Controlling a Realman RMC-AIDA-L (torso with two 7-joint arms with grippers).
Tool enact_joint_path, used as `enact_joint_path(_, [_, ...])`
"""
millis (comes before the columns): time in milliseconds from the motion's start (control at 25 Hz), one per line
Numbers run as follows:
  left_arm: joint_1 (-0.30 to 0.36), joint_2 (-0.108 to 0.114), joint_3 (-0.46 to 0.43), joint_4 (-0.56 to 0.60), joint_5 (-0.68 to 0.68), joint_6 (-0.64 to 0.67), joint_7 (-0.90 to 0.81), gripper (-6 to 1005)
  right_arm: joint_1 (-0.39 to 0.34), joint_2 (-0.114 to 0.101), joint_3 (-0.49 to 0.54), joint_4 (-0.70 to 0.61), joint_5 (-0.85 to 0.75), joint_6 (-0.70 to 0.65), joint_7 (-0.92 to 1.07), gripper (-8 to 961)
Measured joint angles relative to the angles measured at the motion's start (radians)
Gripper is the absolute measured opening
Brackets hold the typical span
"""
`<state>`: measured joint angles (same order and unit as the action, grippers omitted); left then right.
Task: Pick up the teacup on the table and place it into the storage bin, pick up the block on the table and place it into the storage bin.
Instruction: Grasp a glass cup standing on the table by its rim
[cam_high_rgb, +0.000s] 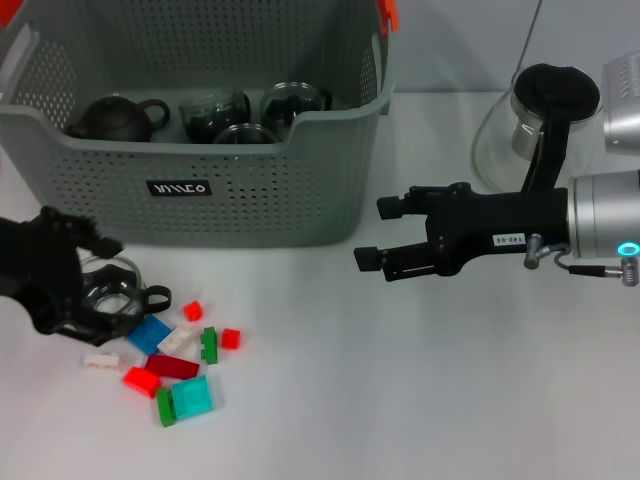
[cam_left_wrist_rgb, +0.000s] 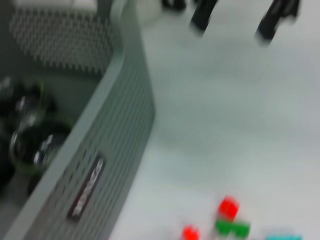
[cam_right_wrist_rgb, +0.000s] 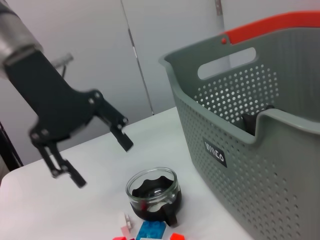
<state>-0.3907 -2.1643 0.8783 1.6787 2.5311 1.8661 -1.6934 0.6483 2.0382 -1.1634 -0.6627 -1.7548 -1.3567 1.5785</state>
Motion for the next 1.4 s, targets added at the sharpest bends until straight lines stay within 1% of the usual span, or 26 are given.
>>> enact_joint_path(120, [-0.002,0.0,0.058,-0.039,0.114,-0.075,0.02,830,-0.002,0.006,0.0,0.001,0.0,0.003,0.003,914])
enact_joint_path(240, [-0.002,-0.001,0.116,-0.068,0.193,-0.122,0.024,830,-0.004,0.01,0.001,0.002,0.0,0.012,0.011,914])
enact_joint_path(440, [-0.019,0.006,0.158,-0.125,0.244,-0.151,0.033,829,-0.005,0.017,0.001,0.004,0.0,0.017,0.017,914])
enact_joint_path(600, [-0.031,0.008,0.199,-0.171,0.291,-0.183,0.029,829,-0.006,0.019,0.001,0.007,0.0,0.023,0.018,914])
enact_joint_path(720, [-0.042,0.01,0.211,-0.197,0.301,-0.209,0.027,829,-0.002,0.019,0.001,0.011,0.001,0.026,0.019,914])
enact_joint_path(840, [-0.056,0.016,0.212,-0.237,0.318,-0.242,0.03,829,0.001,0.02,0.001,0.012,0.004,0.027,0.022,914])
enact_joint_path(1080, [-0.072,0.027,0.214,-0.281,0.324,-0.266,0.05,829,0.006,0.021,0.001,0.012,0.007,0.035,0.034,914])
enact_joint_path(1400, [-0.092,0.04,0.211,-0.331,0.325,-0.296,0.094,829,0.01,0.031,0.001,0.012,0.008,0.042,0.036,914])
